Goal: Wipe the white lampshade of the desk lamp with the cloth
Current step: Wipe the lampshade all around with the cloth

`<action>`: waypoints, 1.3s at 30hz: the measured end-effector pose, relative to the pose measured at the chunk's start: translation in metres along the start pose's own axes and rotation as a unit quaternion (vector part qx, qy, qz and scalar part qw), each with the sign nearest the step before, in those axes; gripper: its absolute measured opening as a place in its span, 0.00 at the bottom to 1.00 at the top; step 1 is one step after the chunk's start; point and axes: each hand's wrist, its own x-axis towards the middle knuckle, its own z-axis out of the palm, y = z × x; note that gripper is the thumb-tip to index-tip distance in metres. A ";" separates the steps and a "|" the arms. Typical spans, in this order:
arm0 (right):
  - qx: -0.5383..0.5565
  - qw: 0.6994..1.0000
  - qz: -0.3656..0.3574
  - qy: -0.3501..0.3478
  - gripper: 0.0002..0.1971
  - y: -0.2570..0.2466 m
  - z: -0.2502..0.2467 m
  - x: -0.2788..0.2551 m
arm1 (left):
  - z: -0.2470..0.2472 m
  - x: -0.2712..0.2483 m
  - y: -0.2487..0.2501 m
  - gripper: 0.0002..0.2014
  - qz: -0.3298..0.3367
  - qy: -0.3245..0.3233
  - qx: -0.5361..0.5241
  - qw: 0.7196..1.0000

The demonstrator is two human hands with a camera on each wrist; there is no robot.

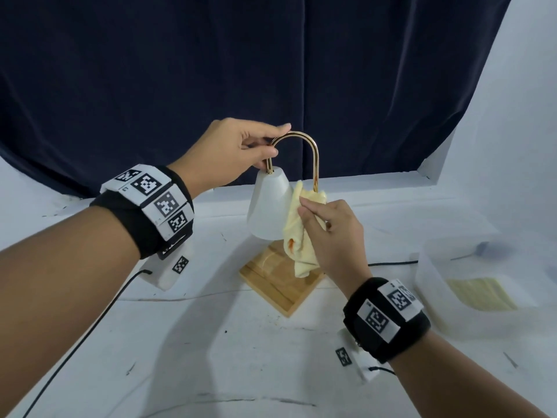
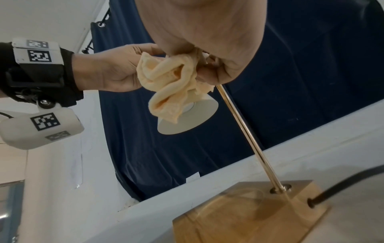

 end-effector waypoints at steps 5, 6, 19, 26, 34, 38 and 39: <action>0.072 0.997 -0.026 0.031 0.11 -0.009 -0.025 0.013 | -0.002 0.002 0.008 0.19 -0.017 -0.004 -0.005 1.000; 0.114 0.993 -0.011 0.042 0.10 -0.011 -0.033 0.020 | -0.002 0.001 0.010 0.19 -0.021 -0.004 -0.002 1.000; 0.238 0.943 0.129 -0.195 0.11 0.005 -0.051 0.076 | 0.010 -0.005 0.019 0.13 0.002 0.029 0.111 0.993; 0.226 0.946 0.097 -0.211 0.09 0.009 -0.041 0.067 | -0.018 -0.003 -0.002 0.13 -0.010 0.052 0.056 0.997; 0.207 0.955 0.062 -0.201 0.08 0.000 -0.015 0.085 | -0.020 0.007 -0.012 0.12 0.003 0.061 0.064 0.996; 0.163 0.971 0.020 -0.173 0.09 0.002 -0.008 0.103 | -0.018 0.018 -0.009 0.10 0.008 0.050 0.063 0.997; 0.152 0.974 0.003 -0.166 0.09 0.002 -0.007 0.108 | -0.015 0.022 -0.006 0.09 0.012 0.040 0.058 0.997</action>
